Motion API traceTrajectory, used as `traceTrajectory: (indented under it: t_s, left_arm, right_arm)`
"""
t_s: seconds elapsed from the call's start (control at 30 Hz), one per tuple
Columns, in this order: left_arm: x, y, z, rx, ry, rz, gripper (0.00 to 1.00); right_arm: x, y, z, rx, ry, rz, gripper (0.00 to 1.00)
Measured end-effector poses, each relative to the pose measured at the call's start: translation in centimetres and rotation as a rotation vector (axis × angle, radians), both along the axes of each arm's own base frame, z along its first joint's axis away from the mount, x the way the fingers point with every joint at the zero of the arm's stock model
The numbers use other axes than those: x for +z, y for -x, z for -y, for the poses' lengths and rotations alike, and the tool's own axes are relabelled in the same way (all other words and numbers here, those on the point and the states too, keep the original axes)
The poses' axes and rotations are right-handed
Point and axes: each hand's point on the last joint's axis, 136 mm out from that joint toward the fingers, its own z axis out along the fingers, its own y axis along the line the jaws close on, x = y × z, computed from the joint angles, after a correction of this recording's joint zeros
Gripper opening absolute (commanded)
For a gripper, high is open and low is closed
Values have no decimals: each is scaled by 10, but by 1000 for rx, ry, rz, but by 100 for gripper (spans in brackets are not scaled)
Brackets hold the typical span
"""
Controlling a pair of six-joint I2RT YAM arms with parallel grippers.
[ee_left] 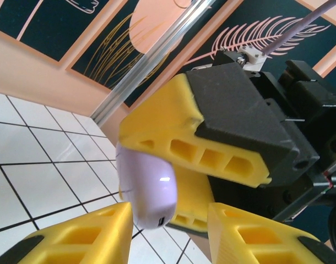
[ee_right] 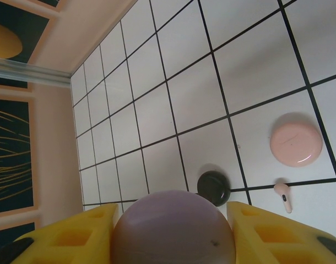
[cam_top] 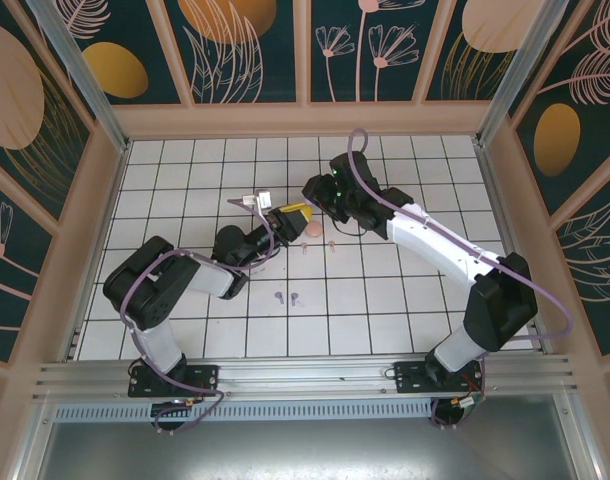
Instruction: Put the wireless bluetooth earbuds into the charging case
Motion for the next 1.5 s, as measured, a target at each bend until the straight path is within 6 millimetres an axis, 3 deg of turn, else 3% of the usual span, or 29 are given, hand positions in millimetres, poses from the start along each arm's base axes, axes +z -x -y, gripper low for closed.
traceTrajectory:
  t_s: [0.47, 1.0, 1.07, 1.13, 1.3, 1.43, 1.5]
  left_arm:
    - [-5, -10, 8, 18, 2, -11, 37]
    - [-5, -16, 11, 44, 12, -12, 26]
    - [-4, -17, 12, 49, 17, -9, 26]
    - [-4, -18, 12, 56, 26, -10, 33]
    - [-6, -20, 13, 73, 60, -27, 33]
    - [-5, -22, 16, 80, 79, -35, 27]
    - [-6, -22, 17, 84, 83, -39, 19]
  right_arm:
    - [0, 1, -2, 5, -1, 1, 31]
    - [3, -3, 0, -17, 2, 19, 31]
    - [3, -4, 1, -23, 3, 24, 31]
    - [3, -4, 1, -25, 4, 25, 31]
    - [3, -5, 2, -36, -4, 17, 30]
    - [3, -7, 5, -57, 1, 21, 30]
    - [3, -8, 6, -65, 3, 21, 30]
